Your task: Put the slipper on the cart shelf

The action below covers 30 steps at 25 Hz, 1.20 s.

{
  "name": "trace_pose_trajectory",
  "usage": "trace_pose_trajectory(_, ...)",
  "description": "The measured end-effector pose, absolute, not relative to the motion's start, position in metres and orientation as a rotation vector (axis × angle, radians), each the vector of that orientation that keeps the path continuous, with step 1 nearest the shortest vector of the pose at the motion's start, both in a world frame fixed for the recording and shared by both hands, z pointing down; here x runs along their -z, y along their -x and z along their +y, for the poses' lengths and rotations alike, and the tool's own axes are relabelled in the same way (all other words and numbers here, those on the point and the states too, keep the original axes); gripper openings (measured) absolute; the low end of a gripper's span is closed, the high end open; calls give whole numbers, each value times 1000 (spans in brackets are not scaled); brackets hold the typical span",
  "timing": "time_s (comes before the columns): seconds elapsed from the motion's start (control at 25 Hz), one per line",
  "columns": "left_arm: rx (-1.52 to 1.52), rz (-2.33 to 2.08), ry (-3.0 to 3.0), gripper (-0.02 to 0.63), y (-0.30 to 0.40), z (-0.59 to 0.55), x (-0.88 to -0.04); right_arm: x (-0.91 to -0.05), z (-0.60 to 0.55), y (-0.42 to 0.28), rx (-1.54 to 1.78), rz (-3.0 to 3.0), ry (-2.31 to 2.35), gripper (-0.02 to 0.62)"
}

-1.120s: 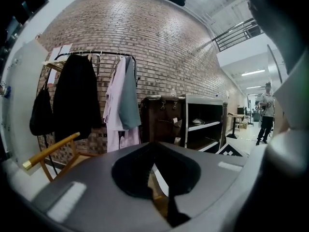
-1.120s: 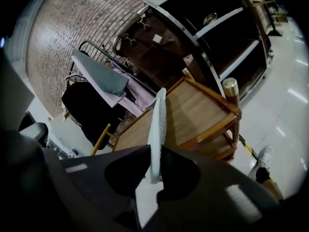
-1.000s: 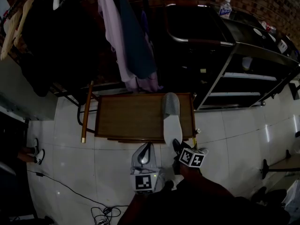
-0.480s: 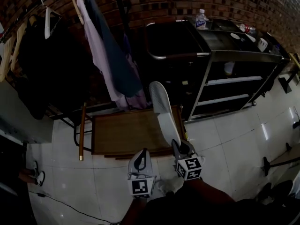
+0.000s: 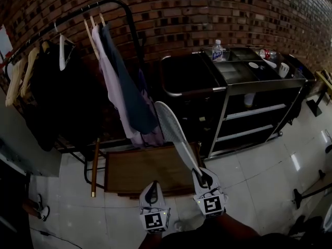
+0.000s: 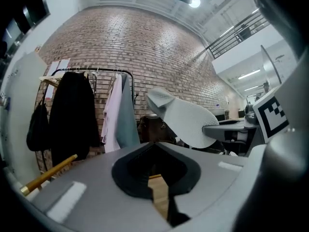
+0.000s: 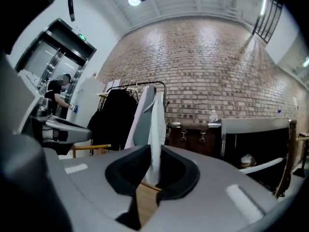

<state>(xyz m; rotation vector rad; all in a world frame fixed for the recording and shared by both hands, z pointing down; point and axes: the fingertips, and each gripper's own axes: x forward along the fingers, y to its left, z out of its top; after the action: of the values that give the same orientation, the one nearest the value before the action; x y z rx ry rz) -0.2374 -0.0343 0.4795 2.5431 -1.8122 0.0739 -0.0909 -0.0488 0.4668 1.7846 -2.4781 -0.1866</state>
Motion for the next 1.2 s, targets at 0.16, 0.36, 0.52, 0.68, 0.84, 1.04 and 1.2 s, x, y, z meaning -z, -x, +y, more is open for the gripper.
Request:
trace_pose_trajectory(0.16,-54,-1803,-2575,15,235,-39,-473,-453,-51,88,228,-2480,-1798,44)
trace_pose_trajectory(0.36,-59,-1810,-2568,15,232,-40,-470,-454,-51,85,238,-2461,-1790,44)
trace_pose_trajectory(0.52,-38,-1820,-2584,15,231,-41,-462,-455,-48,83,277,-2441,-1782,46)
trace_pose_trajectory(0.68,-33,-1824,-2590,15,231,-42,-462,-455,-46,88,285,-2446,-1759,46)
trace_pose_trajectory(0.84,-40,-1814,-2585,15,230,-43,-464,-458,-49,91,287,-2448,-1732,46)
trace_pose_trajectory(1.04,-31,-1798,-2586,15,225,-44,-464,-462,-47,89,279,-2436,-1705,48)
trace_pose_trajectory(1.2,-12,-1800,-2580,15,220,-44,-459,-463,-45,79,263,-2408,-1717,48)
